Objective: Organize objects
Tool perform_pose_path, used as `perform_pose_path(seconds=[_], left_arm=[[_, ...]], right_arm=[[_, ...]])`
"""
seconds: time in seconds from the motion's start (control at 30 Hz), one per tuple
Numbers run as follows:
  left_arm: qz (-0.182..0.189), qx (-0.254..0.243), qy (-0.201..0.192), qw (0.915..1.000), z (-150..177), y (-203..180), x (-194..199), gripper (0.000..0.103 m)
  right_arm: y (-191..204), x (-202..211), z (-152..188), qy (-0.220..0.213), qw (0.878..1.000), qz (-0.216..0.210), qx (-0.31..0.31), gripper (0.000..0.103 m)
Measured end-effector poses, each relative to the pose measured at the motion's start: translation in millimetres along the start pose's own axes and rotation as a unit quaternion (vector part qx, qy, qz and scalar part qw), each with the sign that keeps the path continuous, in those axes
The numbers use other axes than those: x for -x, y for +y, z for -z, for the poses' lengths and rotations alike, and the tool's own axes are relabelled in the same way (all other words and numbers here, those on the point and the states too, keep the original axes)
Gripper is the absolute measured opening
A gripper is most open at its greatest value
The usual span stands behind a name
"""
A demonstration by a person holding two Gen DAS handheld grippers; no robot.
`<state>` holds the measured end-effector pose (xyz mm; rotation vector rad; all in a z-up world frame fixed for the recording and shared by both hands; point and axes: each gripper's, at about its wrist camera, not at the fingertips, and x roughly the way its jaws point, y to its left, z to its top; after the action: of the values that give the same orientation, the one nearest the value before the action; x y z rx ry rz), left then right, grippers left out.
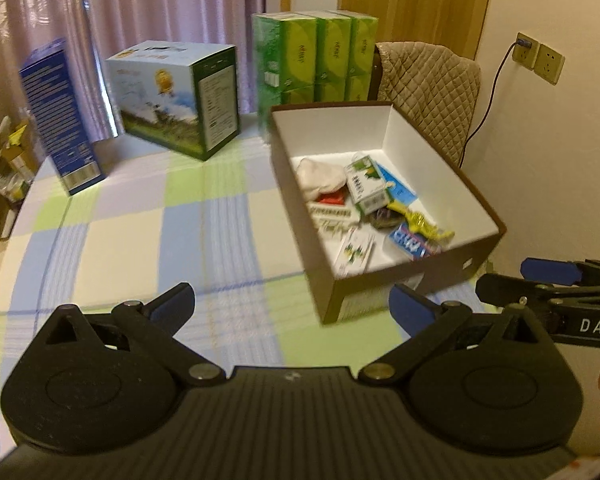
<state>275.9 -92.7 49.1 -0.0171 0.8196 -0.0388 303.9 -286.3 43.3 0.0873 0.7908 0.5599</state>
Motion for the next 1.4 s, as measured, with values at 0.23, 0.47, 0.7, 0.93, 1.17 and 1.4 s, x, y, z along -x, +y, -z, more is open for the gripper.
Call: perform_pose_path(seconds=[0.23,0.47,0.7,0.93,1.17,1.4], left_arm=[[-0.003,0.024,0.006,0.9997,51.5,34.7,45.1,0.102],[-0.010,0.040,0.018,0.9990,100.8,62.7,85.0,0.102],[-0.024,0.052,0.030,0.9979,139.0,79.1,112.2,0.102],[-0.024,0.058,0.040,0.9972,160.5,83.5,125.8,0.102],[-0.026,0.056,0.047,0.9970,174.1,85.1,132.0,0.102],[-0.027,0.057,0.048,0.9968,178.6,88.0,134.2,0.102]], right_arm=[[41.7,18.9,44.2,0.024,1.000,0.000,0.005,0.077],[77.8,33.1,80.1,0.040,0.999,-0.011,0.022,0.077],[106.2,43.3,111.8,0.062,0.997,-0.023,0.040,0.077],[124.4,50.6,134.8,0.073,0.996,-0.034,0.049,0.077],[129.5,55.5,144.1,0.072,0.996,-0.033,0.049,0.077],[135.6,55.7,149.4,0.077,0.995,-0.032,0.053,0.077]])
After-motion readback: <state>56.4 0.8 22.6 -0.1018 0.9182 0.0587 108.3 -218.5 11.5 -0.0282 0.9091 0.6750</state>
